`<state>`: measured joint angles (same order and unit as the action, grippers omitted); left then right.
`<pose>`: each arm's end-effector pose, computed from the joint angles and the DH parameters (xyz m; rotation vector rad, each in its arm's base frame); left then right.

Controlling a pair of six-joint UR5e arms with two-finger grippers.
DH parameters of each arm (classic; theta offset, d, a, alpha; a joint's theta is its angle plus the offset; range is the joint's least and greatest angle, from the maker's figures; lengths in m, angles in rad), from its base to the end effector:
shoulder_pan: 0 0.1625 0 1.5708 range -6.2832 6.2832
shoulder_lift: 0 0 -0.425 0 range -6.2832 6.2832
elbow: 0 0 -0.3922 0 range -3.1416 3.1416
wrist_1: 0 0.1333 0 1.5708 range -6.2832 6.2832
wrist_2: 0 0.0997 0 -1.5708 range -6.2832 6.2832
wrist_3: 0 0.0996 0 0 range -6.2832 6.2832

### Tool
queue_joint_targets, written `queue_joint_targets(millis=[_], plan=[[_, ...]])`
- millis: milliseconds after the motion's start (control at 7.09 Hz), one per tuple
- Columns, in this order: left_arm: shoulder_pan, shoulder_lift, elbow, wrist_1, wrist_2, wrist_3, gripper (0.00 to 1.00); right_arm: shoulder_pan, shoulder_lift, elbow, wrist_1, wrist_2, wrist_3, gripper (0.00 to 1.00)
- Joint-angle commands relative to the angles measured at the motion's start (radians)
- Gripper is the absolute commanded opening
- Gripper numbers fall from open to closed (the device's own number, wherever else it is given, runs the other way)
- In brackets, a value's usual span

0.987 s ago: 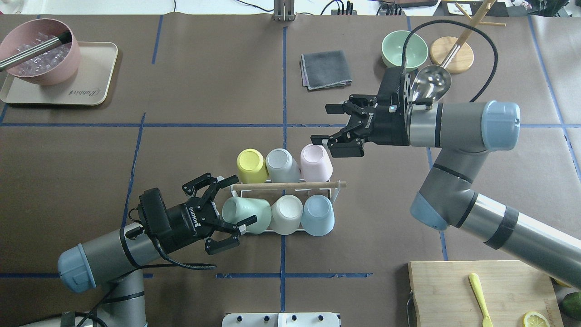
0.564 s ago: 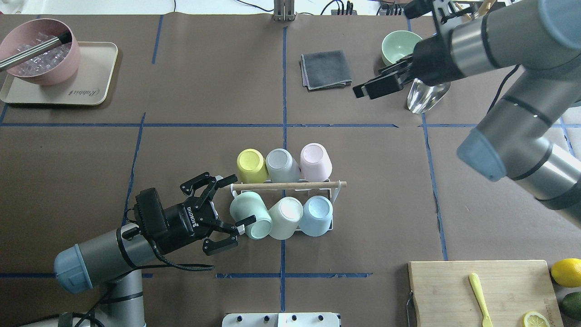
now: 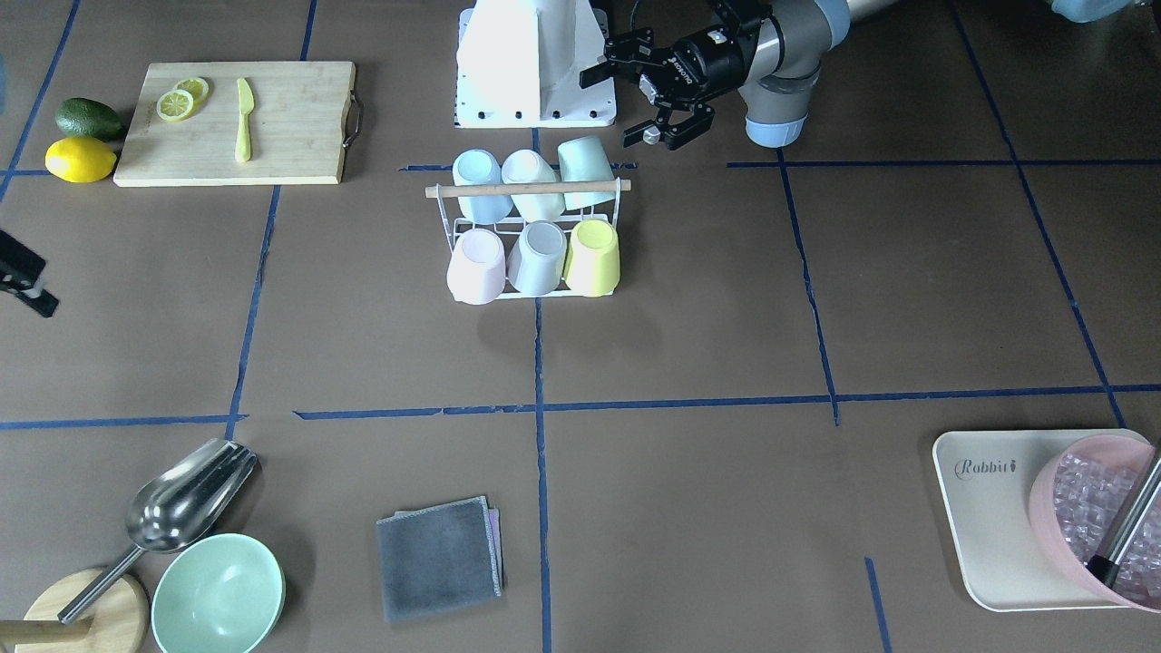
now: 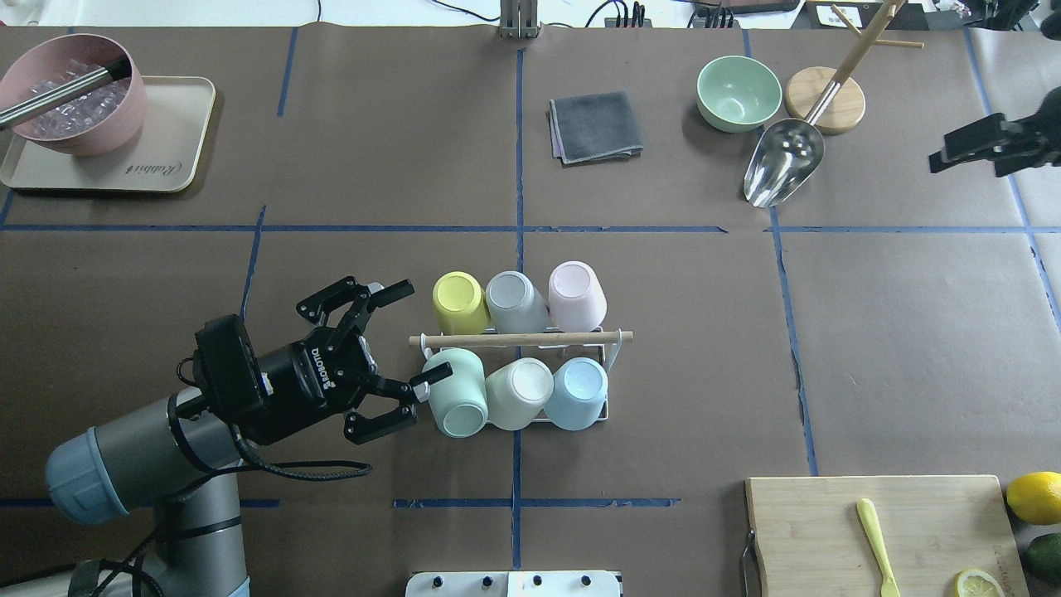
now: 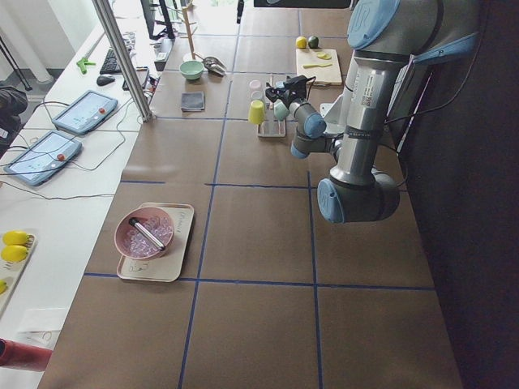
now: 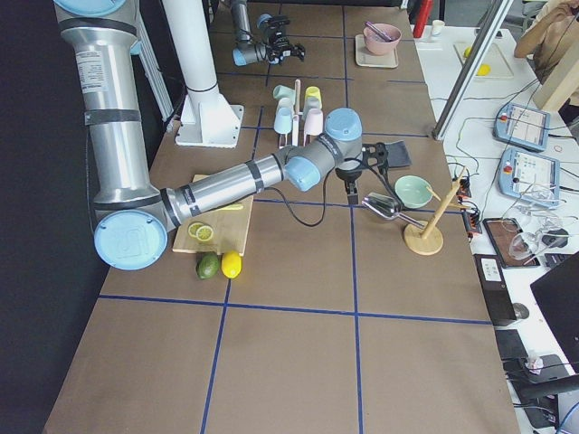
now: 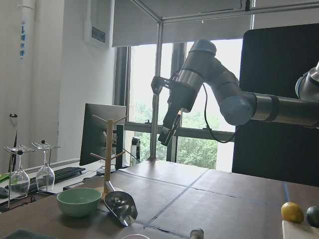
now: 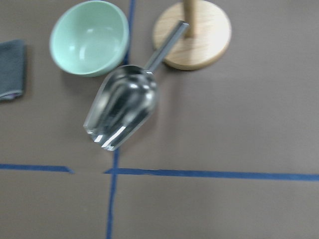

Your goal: Place cup on cup holder

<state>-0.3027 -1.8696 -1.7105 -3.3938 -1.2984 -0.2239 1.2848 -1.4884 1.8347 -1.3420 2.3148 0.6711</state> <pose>0.4206 -0.2991 0.2642 1.7428 1.4138 0.2598 -0.0856 -0.5246 0.4602 0.1534 -0.8931 0.1446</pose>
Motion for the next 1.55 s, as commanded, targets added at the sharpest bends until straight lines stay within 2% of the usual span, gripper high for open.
queue_joint_targets(millis=[0,141,423,564,705,846,987,1128,1269,1410], plan=[[-0.061,0.074,-0.174,0.243,-0.004,-0.011,1.00,0.109,-0.042,0.011,-0.252,-0.003,-0.077,1.00],[-0.090,0.078,-0.217,0.378,-0.004,-0.028,1.00,0.155,-0.090,-0.002,-0.294,-0.044,-0.278,1.00],[-0.143,0.073,-0.227,0.575,-0.008,-0.125,1.00,0.252,-0.182,-0.009,-0.307,-0.084,-0.370,1.00],[-0.177,0.066,-0.238,0.700,-0.051,-0.159,1.00,0.252,-0.220,-0.014,-0.307,-0.127,-0.410,1.00],[-0.281,0.064,-0.244,0.849,-0.196,-0.208,1.00,0.252,-0.228,-0.032,-0.310,-0.114,-0.436,1.00],[-0.417,0.052,-0.250,1.019,-0.402,-0.216,1.00,0.252,-0.222,-0.031,-0.309,-0.104,-0.433,1.00],[-0.514,0.026,-0.256,1.186,-0.564,-0.215,1.00,0.252,-0.208,-0.026,-0.307,-0.104,-0.432,1.00],[-0.608,0.020,-0.296,1.411,-0.672,-0.215,1.00,0.252,-0.208,-0.014,-0.307,-0.103,-0.433,1.00],[-0.701,0.020,-0.341,1.684,-0.735,-0.206,1.00,0.252,-0.211,-0.012,-0.309,-0.081,-0.435,1.00],[-0.779,0.020,-0.359,1.840,-0.786,-0.207,1.00,0.252,-0.223,-0.015,-0.309,-0.062,-0.453,1.00]])
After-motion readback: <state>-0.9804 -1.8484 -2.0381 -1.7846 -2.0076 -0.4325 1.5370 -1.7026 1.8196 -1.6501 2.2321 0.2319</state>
